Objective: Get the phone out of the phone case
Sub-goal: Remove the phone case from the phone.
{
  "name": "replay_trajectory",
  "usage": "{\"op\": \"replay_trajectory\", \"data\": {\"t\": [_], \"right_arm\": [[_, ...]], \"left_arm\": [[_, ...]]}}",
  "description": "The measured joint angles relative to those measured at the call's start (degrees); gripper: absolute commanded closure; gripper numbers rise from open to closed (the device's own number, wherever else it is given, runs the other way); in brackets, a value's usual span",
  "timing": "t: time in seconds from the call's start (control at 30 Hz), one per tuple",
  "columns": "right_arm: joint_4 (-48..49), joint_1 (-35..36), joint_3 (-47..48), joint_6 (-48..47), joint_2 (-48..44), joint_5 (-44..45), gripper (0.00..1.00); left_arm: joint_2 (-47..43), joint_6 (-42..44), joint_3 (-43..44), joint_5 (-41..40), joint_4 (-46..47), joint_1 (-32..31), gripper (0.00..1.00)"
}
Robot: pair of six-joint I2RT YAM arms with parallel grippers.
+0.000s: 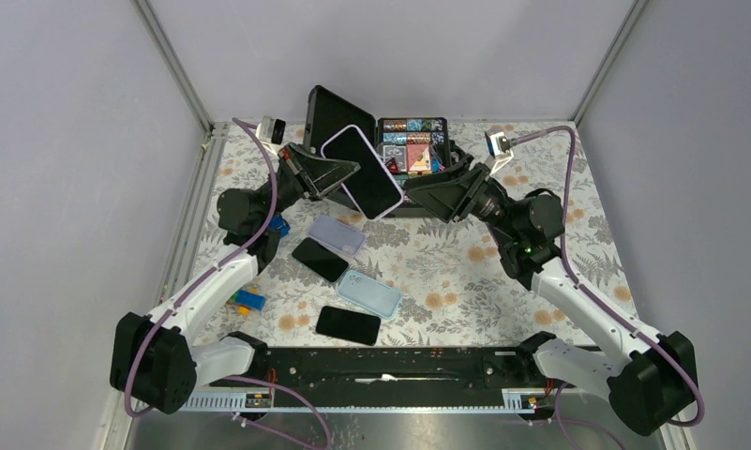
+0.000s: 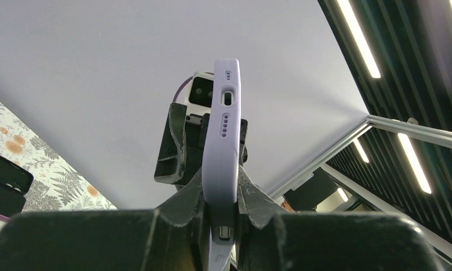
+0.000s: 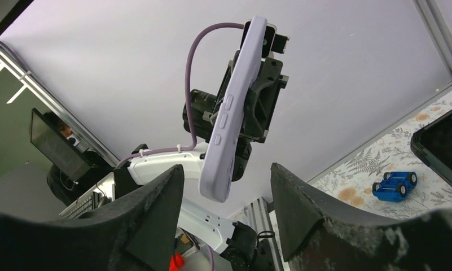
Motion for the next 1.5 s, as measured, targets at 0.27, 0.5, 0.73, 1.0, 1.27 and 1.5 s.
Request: {"op": "replay_trajectory", "data": {"t": [0.27, 0.5, 0.73, 1.0, 1.27, 1.5], "right_arm": [[-4.7, 0.2, 1.9, -0.9, 0.7, 0.1, 0.47], [-6.7, 0.4, 2.6, -1.3, 1.1, -0.1, 0.51], [-6.3, 0.4, 2.6, -0.9, 1.6, -0.4, 0.69], [-5.8, 0.6, 3.4, -1.6, 2.1, -0.5, 0.94], [-15.6, 0.6, 3.5, -8.2, 5.2, 1.3, 0.94], [-16.0, 0.6, -0.5, -9.0, 5.1, 1.5, 0.34]], "left_arm": [[1.2, -0.3, 0.0, -0.1, 0.4, 0.0, 1.00], [2.0, -0.6, 0.0, -0.3, 0.6, 0.0, 1.00], [2.0, -0.4, 0.0, -0.4, 0.5, 0.1, 1.00], [2.4, -1.9, 0.0, -0.7, 1.8, 0.7, 1.00], [0.7, -8.6, -0.1, -0.4, 9.6, 0.0, 1.00], [-2.7, -4.7, -0.1, -0.7, 6.5, -0.1, 1.00]]}}
